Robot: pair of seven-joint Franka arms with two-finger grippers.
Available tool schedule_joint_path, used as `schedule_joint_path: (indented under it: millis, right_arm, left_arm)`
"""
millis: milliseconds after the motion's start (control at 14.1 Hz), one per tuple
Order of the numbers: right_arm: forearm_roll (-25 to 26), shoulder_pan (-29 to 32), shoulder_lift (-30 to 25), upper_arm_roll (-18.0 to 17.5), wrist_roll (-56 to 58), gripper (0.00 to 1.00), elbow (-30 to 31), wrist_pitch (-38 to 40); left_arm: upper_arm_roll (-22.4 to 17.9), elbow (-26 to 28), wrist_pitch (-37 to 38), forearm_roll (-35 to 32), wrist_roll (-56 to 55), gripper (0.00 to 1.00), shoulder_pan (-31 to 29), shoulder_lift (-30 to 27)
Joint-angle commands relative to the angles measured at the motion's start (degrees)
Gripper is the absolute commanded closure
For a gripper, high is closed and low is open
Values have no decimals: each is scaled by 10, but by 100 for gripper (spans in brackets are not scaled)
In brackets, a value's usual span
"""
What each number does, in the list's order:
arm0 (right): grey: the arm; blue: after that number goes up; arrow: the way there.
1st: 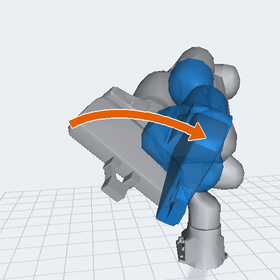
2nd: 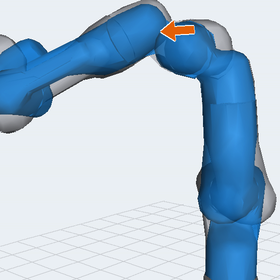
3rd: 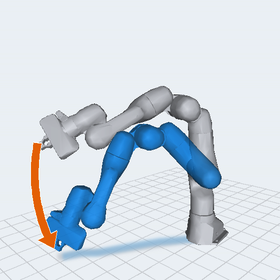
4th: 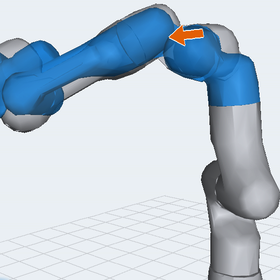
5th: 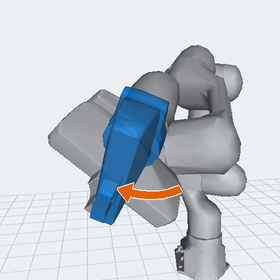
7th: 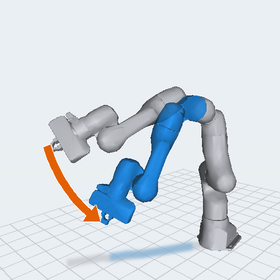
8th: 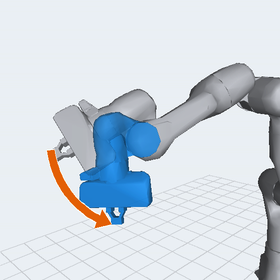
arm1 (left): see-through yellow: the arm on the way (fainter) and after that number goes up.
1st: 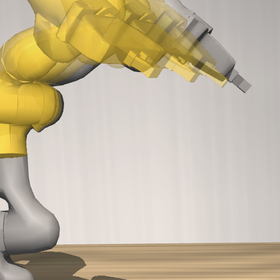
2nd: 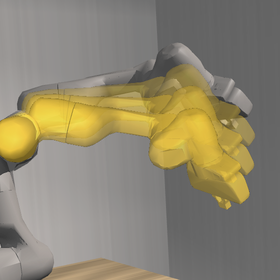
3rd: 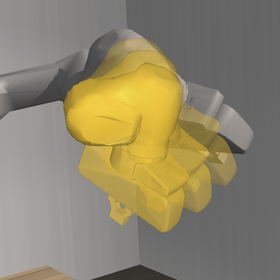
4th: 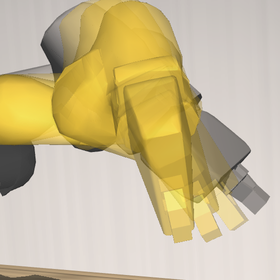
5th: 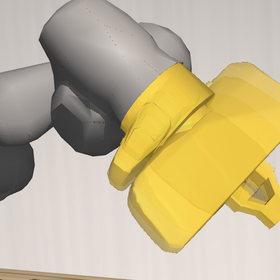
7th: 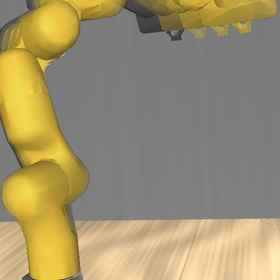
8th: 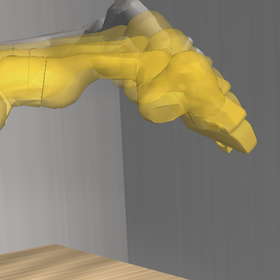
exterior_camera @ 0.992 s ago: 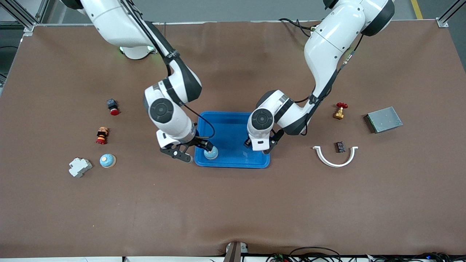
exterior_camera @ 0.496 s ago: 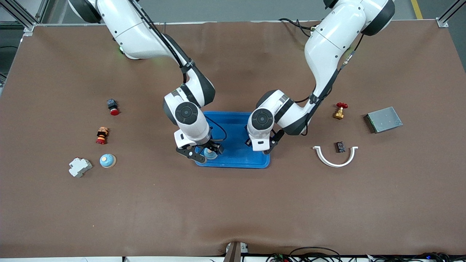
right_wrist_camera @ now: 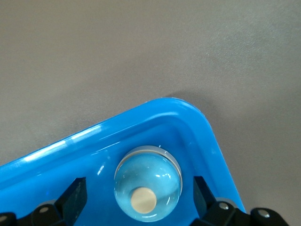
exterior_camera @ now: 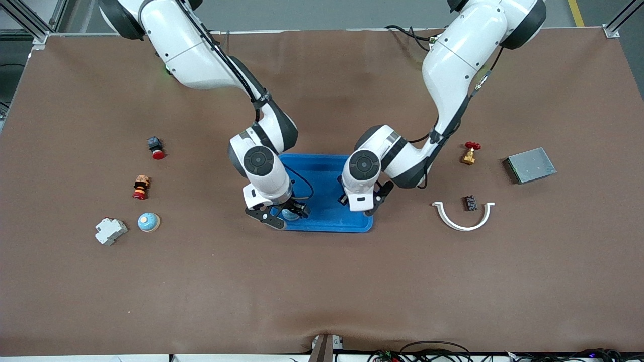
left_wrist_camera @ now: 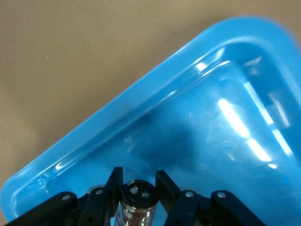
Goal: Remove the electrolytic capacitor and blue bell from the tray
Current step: 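Close the right gripper on the second light-blue bell in the tray, then carry the capacitor toward the arch while the right gripper lifts the bell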
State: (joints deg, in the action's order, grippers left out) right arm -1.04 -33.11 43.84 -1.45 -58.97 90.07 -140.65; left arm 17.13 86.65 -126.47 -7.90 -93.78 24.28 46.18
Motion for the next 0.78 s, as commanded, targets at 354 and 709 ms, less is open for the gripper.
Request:
schedule_joint_path:
  millis: [354,709]
  right_arm:
    - [9,-8,27,3,-14,0,-16,-9]
    - [3,-8,30,2,-15,100,-17,-17]
  left_arm:
    - [-2,-32,111,-12,115,100,-48,-68]
    - [-2,-32,125,-14,243,100,-120,-82]
